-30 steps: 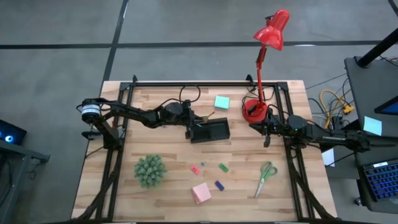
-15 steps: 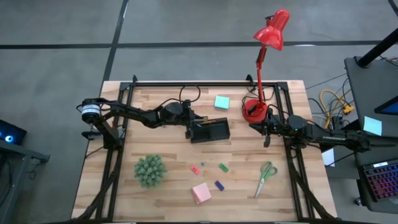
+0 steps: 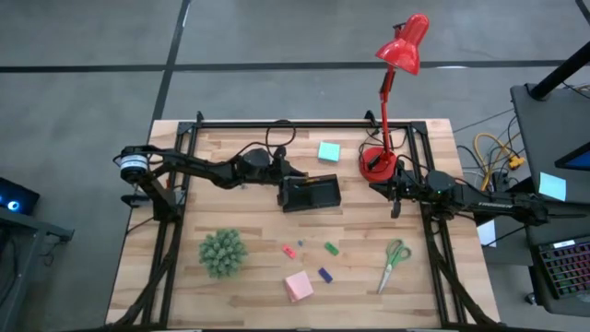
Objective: Pick and place office supplies into organizer
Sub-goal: Put the green scissors into the black desk organizer
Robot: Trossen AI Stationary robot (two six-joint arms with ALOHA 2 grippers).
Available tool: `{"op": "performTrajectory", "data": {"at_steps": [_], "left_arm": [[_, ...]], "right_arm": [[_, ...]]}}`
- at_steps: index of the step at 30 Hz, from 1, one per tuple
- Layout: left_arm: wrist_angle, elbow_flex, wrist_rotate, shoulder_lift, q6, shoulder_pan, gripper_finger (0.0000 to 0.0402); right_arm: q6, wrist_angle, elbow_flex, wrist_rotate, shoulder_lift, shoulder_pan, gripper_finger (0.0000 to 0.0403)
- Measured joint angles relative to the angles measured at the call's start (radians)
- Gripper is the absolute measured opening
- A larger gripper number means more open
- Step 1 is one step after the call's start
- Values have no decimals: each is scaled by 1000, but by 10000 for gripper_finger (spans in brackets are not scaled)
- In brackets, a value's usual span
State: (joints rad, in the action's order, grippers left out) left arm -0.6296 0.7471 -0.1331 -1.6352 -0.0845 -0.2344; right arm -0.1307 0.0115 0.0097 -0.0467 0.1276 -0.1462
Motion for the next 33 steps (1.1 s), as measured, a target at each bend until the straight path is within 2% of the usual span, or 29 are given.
{"op": "performTrajectory", "data": {"at_steps": [5,14,21,28,33], "left_arm": [[-24,0,-51,0,0,3,59],[-42,0,-68,53,-53,8,59],[-45,0,-237,107,-53,15,59],[-22,-2,-243,159,-53,34,59],[6,-18,-243,240,-59,33,59]], "right_arm": [[0,0,0,0,0,0,9],[0,0,0,0,0,0,9],[0,0,0,0,-1,0,9],[0,2,0,-6,-1,0,9],[0,1,0,-7,-1,0,9]]}}
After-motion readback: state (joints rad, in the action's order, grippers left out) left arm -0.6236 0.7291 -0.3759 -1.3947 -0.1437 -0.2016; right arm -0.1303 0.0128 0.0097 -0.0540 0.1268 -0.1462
